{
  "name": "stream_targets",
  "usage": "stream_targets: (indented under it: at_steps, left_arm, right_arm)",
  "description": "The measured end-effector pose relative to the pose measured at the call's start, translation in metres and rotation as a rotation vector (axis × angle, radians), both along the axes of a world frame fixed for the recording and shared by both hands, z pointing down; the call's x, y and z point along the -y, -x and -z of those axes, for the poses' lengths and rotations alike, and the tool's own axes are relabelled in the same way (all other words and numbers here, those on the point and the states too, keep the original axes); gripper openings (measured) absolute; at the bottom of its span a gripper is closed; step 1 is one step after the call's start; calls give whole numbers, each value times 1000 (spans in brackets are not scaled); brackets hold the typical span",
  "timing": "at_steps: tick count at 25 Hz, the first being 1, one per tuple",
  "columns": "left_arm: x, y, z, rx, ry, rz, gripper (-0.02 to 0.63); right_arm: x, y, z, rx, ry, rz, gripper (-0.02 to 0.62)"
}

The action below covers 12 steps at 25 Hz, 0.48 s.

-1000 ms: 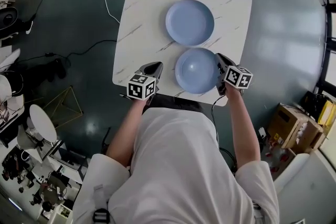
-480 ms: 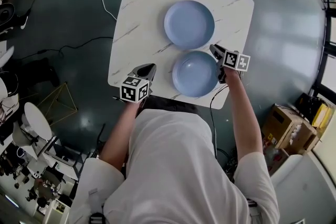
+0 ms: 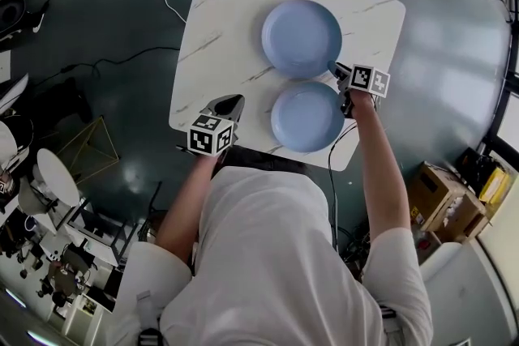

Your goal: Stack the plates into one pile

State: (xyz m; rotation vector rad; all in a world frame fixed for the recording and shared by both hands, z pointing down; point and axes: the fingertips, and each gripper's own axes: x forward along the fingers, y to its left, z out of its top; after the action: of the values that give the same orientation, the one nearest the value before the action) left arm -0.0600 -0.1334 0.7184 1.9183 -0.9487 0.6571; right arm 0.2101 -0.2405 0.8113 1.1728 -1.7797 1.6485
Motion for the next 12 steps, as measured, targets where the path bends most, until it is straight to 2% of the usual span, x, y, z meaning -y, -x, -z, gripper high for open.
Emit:
stream_targets:
  at_steps: [3, 6, 9, 12]
  left_arm:
    - [3, 4, -3, 7, 5, 13, 14]
    - [2, 11, -5, 14, 14, 23, 14]
    - [-1, 16, -8, 25, 20, 22, 14]
    - [-2, 21, -10, 32, 25, 26, 14]
  right_arm:
    - [9, -1, -9, 16, 19, -51, 130]
    - [16, 1, -12, 73, 37, -124, 123]
    - [16, 1, -18, 81, 69, -185, 58]
    - [17, 0, -21, 78, 98, -231, 48]
